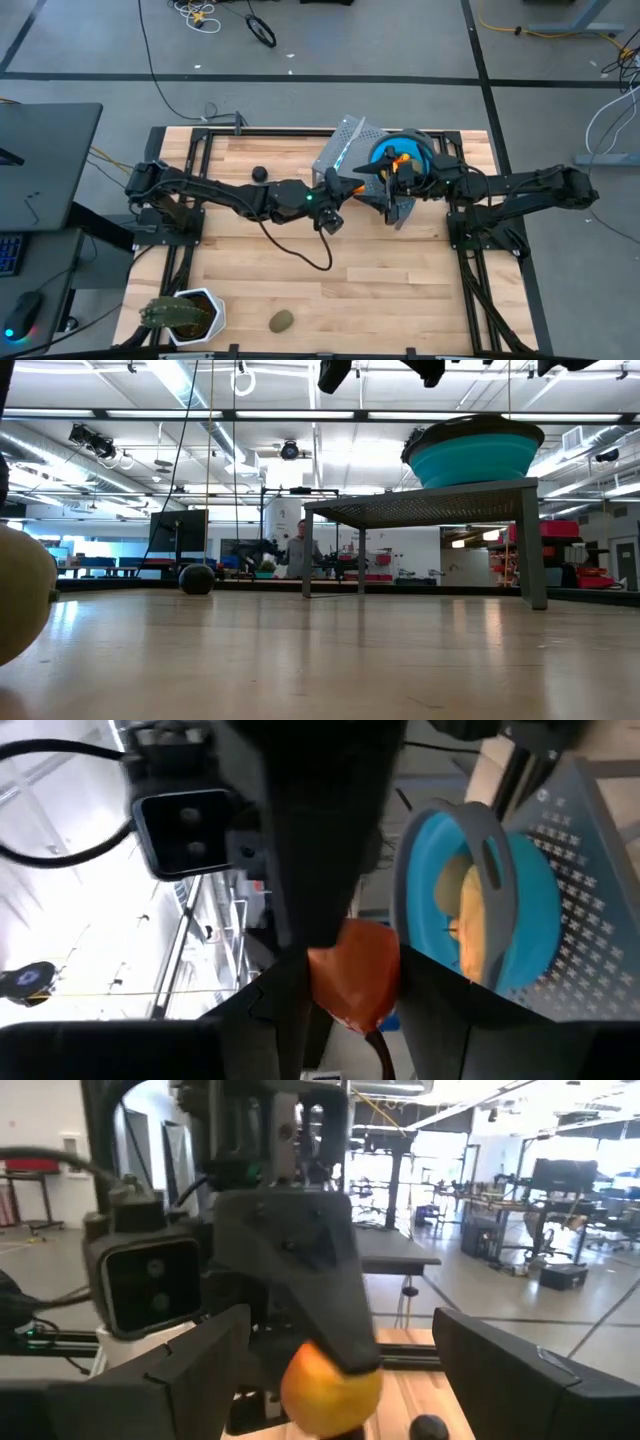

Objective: Pick & Place Fruit
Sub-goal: Put the yellow peach in the blue strainer bowl on the shelf

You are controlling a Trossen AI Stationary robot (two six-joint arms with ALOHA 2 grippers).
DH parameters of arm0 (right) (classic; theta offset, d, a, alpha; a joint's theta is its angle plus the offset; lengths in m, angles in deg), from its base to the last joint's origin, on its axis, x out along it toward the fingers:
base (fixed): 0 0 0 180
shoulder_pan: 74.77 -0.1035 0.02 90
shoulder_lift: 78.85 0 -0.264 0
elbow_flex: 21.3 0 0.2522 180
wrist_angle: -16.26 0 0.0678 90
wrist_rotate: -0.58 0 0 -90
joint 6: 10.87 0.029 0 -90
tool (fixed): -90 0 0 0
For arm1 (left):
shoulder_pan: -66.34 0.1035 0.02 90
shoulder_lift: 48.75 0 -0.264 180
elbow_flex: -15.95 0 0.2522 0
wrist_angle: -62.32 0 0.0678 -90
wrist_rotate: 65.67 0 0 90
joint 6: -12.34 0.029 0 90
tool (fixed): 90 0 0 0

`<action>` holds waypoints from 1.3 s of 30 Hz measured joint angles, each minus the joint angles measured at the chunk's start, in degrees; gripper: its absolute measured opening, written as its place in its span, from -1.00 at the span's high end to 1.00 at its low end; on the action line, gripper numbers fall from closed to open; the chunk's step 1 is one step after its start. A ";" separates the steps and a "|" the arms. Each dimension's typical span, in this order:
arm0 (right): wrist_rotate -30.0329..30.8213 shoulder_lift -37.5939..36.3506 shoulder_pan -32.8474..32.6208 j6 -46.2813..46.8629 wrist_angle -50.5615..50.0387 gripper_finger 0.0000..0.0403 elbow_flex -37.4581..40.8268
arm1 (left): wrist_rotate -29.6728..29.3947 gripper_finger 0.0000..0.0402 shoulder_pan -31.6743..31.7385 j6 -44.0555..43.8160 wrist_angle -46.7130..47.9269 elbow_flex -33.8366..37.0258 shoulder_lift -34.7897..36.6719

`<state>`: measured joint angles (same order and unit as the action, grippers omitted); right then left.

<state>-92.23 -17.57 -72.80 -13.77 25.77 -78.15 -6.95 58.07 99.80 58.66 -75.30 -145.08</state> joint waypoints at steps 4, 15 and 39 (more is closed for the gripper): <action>0.18 -0.02 0.00 -0.08 -0.33 -0.59 0.00 | -0.93 0.31 -0.07 0.01 -0.33 0.00 0.00; 0.64 -0.07 0.00 -0.51 -2.07 -0.40 0.00 | -0.93 0.31 -0.31 1.24 -2.58 -0.01 0.00; 1.03 -0.24 -0.02 -1.56 -2.18 0.19 0.00 | -2.48 0.31 -0.73 -0.75 -1.49 -0.02 0.00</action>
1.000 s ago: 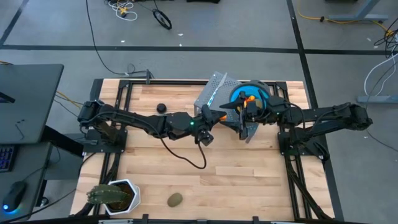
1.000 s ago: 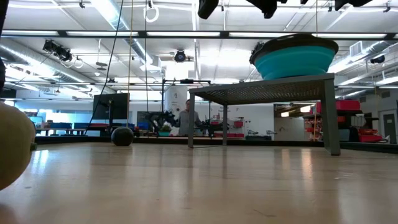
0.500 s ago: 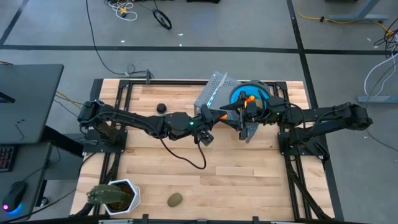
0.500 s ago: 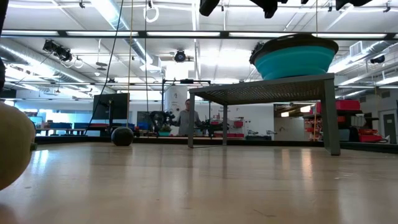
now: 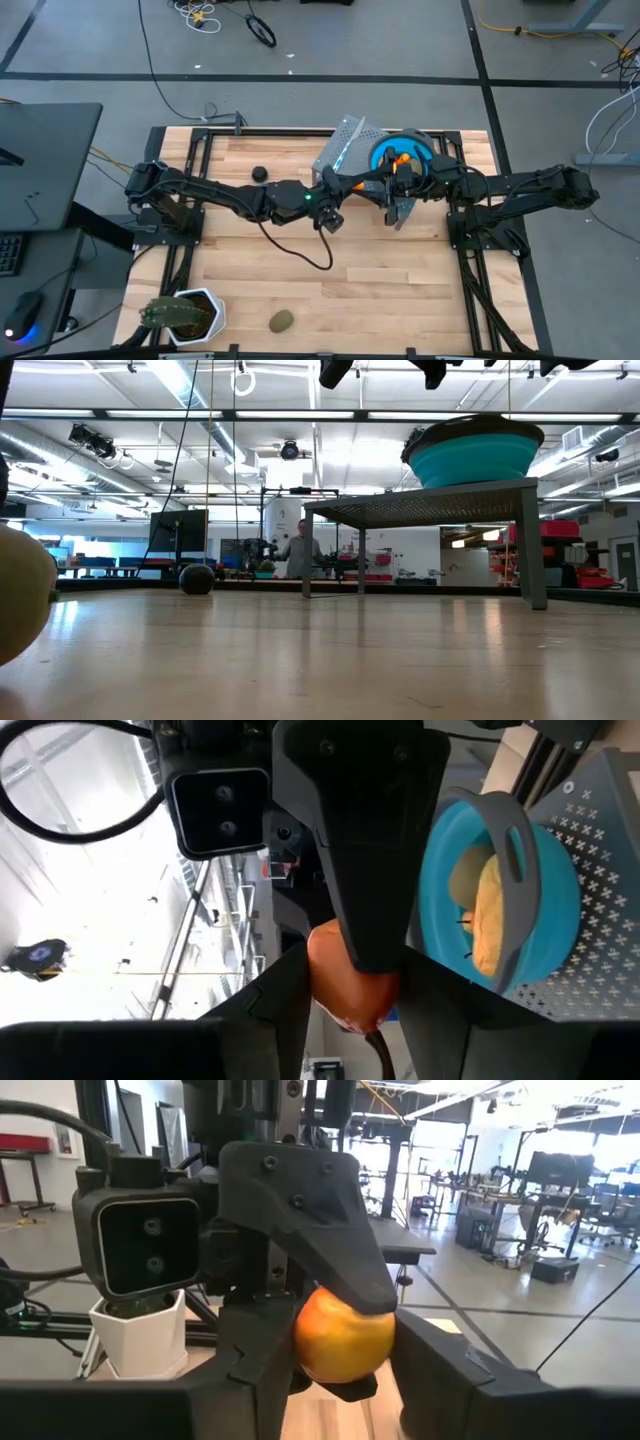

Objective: Pick & Place Fruit
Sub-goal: Put the yellow peach in the blue strainer bowl on the shelf

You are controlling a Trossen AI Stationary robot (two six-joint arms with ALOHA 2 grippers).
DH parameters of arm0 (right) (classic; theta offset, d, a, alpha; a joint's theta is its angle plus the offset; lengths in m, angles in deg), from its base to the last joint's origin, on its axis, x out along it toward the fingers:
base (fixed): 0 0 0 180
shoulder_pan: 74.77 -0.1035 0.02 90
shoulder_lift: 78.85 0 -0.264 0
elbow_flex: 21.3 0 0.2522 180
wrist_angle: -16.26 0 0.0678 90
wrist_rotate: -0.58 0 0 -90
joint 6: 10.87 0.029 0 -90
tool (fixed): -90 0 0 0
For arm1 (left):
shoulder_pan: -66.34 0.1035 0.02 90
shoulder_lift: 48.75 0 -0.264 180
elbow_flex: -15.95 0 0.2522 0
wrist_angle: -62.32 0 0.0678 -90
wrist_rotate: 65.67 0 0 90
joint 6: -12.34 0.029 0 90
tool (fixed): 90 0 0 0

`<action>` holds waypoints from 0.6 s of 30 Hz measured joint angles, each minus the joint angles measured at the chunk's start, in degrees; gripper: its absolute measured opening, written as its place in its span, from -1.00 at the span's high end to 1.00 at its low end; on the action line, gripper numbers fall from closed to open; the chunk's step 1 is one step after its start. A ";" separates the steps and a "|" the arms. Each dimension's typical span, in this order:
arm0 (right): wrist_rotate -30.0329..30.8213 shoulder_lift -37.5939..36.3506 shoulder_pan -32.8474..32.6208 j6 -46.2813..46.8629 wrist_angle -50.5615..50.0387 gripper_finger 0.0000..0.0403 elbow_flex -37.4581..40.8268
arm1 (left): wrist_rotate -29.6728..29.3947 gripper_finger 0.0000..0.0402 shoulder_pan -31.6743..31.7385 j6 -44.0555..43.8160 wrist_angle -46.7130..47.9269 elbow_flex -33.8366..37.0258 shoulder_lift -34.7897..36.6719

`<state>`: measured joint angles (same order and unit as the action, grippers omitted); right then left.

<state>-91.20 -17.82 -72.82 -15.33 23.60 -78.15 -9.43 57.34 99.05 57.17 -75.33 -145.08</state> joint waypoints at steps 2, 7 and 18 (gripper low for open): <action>0.00 0.00 0.00 -0.03 -0.04 0.23 0.00 | -0.06 0.31 0.00 -0.81 0.19 -0.01 0.00; 0.02 0.00 0.00 -0.33 -0.02 0.28 0.00 | -0.03 0.31 -0.01 -0.81 0.29 -0.04 0.00; 1.60 0.00 0.00 -1.14 0.13 0.28 0.00 | 1.08 0.12 -0.09 -7.11 0.21 -0.04 0.00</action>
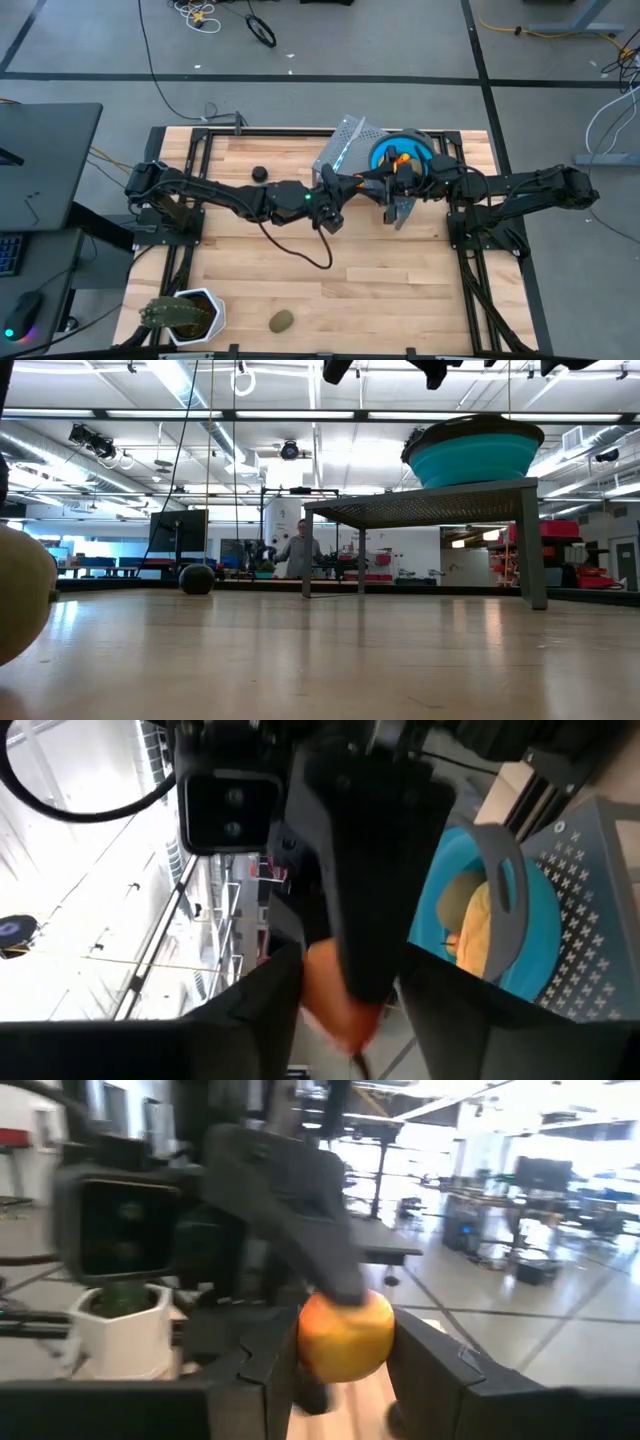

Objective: Pick & Place Fruit
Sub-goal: Put the yellow peach in the blue strainer bowl on the shelf

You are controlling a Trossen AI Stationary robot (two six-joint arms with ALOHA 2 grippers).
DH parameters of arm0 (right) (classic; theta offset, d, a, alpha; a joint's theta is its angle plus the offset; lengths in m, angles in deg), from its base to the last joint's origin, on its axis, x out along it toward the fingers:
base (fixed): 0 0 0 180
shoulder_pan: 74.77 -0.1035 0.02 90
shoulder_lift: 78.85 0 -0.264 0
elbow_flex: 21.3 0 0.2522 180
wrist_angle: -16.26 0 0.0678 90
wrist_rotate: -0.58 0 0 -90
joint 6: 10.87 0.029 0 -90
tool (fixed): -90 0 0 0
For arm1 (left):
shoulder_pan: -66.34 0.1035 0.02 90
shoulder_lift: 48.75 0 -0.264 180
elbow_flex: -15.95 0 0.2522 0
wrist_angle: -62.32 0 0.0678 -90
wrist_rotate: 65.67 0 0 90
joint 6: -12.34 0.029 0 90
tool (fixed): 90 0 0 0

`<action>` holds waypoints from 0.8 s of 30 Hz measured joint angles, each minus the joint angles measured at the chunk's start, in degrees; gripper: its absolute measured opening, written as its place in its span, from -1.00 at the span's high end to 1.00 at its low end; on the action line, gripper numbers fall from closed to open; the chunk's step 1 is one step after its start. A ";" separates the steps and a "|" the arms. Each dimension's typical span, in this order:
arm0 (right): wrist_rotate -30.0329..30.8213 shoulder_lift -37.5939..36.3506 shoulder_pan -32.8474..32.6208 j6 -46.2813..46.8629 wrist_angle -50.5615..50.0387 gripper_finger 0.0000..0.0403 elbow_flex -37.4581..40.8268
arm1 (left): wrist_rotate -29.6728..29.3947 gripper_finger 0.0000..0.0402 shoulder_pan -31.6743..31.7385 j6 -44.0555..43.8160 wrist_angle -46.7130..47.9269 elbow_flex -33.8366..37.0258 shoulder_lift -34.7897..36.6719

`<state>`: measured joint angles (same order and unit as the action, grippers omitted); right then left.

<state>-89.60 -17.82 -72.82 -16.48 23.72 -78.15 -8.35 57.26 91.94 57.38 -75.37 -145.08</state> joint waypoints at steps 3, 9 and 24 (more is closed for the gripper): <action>3.44 0.00 0.02 0.02 0.07 0.28 0.00 | 0.14 -0.06 -0.04 -0.66 0.14 0.00 0.00; 12.29 -0.43 0.02 -0.62 -1.68 0.28 0.00 | -6.19 -0.38 -0.35 -5.40 0.13 0.00 0.00; 40.59 -14.46 1.18 2.15 -27.25 0.28 -0.02 | -11.16 -0.38 3.00 -58.65 31.36 0.04 1.20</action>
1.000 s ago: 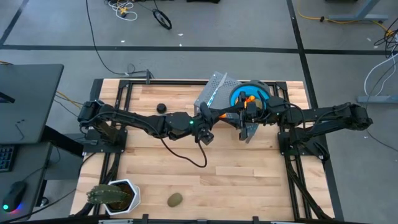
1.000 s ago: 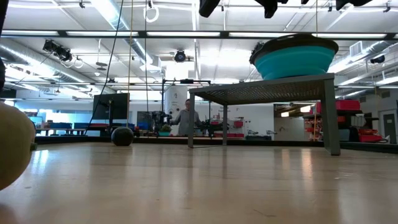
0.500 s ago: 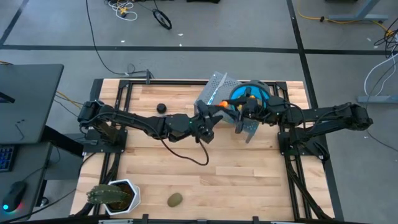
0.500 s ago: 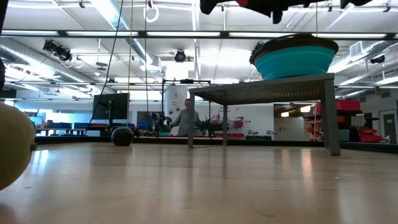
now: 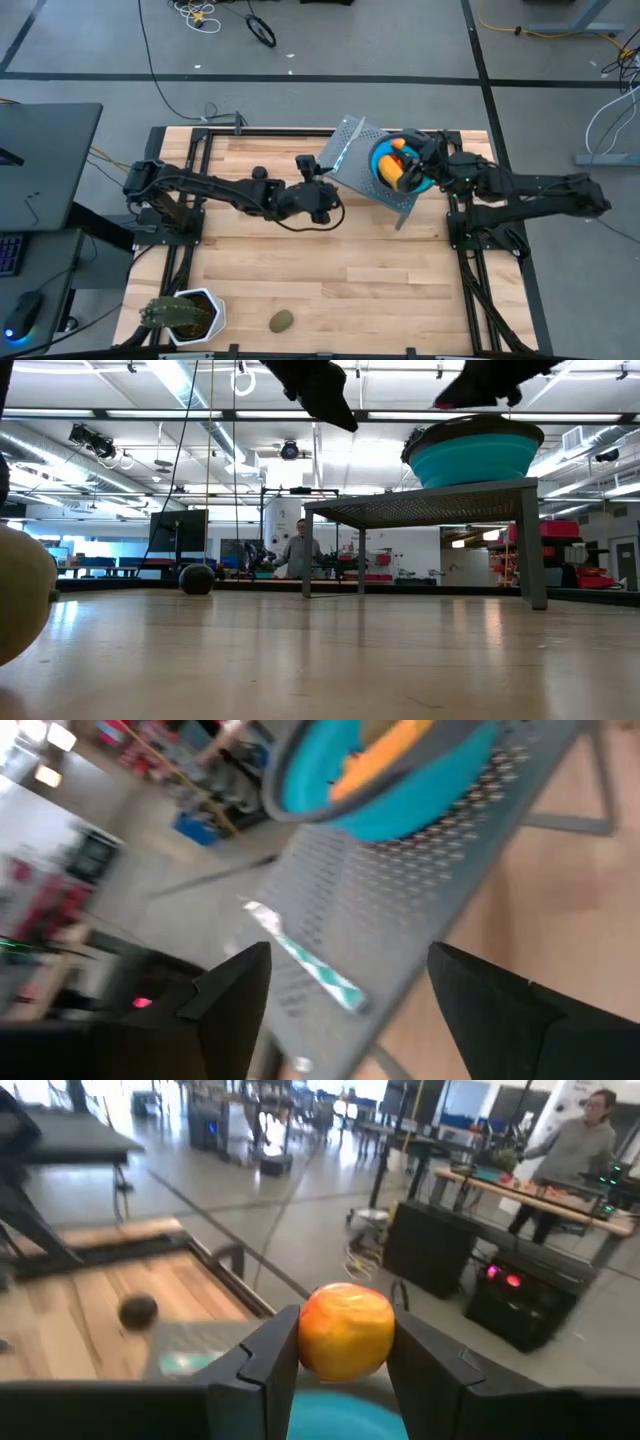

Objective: Pick & Place Fruit
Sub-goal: Put the yellow peach in the blue strainer bowl on the shelf

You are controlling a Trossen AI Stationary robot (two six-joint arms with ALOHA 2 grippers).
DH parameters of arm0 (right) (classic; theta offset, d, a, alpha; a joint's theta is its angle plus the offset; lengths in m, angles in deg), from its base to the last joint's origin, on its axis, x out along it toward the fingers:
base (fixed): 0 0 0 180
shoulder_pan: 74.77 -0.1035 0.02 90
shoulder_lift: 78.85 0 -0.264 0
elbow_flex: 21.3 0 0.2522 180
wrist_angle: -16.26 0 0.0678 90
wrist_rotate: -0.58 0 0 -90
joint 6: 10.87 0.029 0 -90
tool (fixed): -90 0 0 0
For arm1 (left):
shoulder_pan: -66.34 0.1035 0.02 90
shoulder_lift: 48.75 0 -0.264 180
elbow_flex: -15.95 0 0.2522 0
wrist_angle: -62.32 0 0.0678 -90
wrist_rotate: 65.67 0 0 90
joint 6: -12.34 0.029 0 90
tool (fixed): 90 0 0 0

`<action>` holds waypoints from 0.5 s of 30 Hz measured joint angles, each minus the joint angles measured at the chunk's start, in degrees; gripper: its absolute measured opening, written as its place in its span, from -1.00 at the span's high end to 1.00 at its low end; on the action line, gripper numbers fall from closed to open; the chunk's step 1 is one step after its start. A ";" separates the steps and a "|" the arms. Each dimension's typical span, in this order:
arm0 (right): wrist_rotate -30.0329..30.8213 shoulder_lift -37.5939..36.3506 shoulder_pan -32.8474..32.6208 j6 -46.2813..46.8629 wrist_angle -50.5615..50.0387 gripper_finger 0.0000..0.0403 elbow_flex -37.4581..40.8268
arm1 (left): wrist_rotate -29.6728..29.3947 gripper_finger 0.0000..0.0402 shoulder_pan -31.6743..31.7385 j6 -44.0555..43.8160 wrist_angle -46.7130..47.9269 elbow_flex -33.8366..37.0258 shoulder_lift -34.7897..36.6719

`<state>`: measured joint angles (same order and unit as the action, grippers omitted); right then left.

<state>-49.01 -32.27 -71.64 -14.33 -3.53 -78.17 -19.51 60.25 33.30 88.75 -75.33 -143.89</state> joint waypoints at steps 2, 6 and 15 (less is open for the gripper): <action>-0.04 -1.28 0.50 -0.17 -3.82 0.28 0.00 | 1.88 -0.36 0.20 -3.56 3.35 0.00 0.48; -0.09 -2.70 1.21 0.00 -10.07 0.28 0.00 | 4.53 -0.35 0.46 -11.02 12.48 -0.04 2.33; 0.57 -3.14 2.60 -0.54 -10.70 0.14 0.00 | 11.23 -0.34 1.01 -21.04 19.26 3.47 6.88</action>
<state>-48.44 -35.41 -69.04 -14.87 -14.23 -78.17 -8.28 61.26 12.26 108.01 -71.86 -137.00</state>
